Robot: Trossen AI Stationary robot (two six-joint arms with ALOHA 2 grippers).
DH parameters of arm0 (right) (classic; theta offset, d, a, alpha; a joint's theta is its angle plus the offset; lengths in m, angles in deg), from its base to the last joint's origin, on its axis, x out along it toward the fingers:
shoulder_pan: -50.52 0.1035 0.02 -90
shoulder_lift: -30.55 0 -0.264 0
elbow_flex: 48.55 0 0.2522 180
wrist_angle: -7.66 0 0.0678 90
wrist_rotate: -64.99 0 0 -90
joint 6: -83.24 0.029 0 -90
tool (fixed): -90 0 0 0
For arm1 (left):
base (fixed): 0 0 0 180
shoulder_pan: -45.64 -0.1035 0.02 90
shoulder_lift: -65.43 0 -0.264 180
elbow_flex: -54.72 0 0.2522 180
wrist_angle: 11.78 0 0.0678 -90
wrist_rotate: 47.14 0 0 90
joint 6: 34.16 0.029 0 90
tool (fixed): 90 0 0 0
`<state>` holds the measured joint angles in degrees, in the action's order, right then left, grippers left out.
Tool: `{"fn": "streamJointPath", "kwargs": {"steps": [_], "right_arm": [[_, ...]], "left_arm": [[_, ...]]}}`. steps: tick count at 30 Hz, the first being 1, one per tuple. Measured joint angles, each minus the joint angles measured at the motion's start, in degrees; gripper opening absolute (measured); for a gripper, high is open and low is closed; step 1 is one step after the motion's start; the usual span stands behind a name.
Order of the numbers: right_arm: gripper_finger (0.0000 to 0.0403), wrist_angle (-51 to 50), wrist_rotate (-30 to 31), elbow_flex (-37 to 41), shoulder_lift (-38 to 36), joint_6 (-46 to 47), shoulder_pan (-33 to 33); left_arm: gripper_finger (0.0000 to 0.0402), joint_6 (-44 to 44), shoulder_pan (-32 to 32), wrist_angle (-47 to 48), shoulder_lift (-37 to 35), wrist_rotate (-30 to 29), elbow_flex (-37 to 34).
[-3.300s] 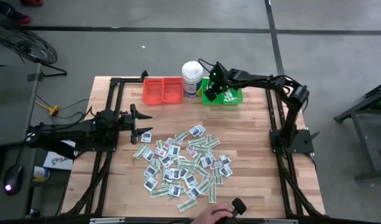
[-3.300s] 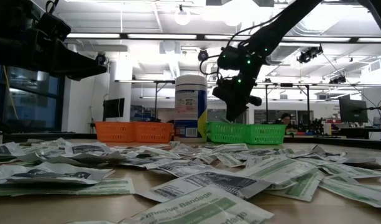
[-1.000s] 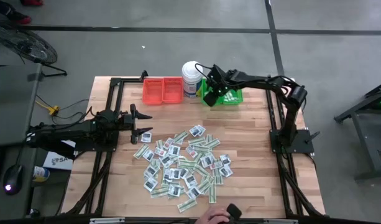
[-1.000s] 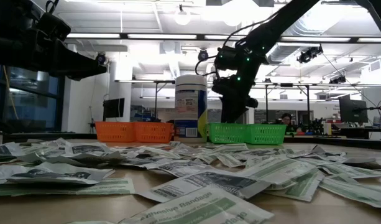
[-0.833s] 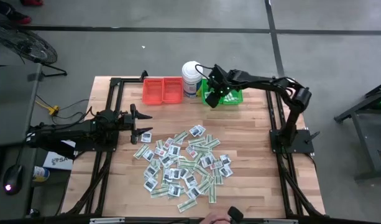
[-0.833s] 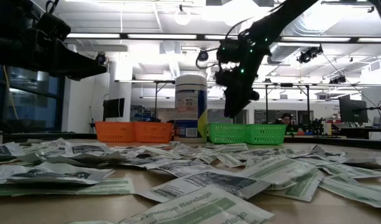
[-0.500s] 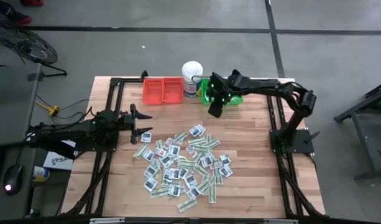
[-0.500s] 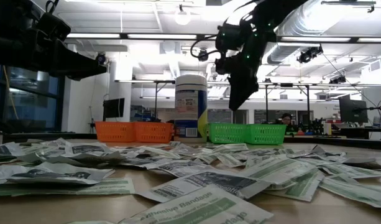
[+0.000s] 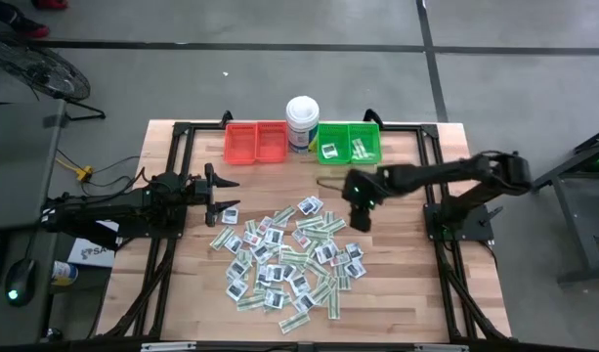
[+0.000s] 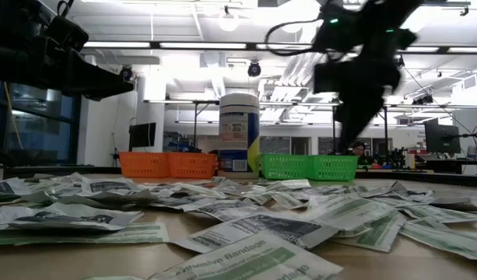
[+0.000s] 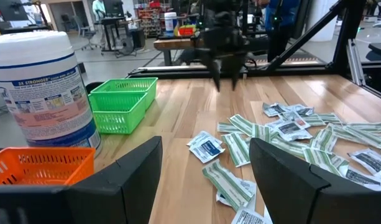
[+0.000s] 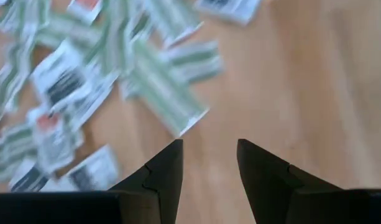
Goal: Pick & Place First Aid Supplies
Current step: Put the black towelette pack into the left green bin
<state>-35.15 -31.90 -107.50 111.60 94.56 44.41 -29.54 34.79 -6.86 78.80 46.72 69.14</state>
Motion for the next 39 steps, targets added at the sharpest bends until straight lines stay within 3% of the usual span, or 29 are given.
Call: {"fn": "streamJointPath", "kwargs": {"steps": [6,14,24,39], "right_arm": [[0.0144,3.7,-0.1,8.2,-4.4,13.2,6.6],[0.0144,8.4,-2.0,11.4,-4.6,25.5,12.4],[0.0144,9.4,-3.4,11.4,-3.0,33.7,13.1],[0.0144,14.3,-5.0,11.3,0.7,38.0,13.4]], "left_arm": [[0.0238,0.0,0.0,0.0,0.0,0.0,0.0],[0.0238,0.0,0.0,0.0,0.0,0.0,0.0],[0.0238,0.0,0.0,0.0,0.0,0.0,0.0],[0.0238,0.0,0.0,0.0,0.0,0.0,0.0]]}}
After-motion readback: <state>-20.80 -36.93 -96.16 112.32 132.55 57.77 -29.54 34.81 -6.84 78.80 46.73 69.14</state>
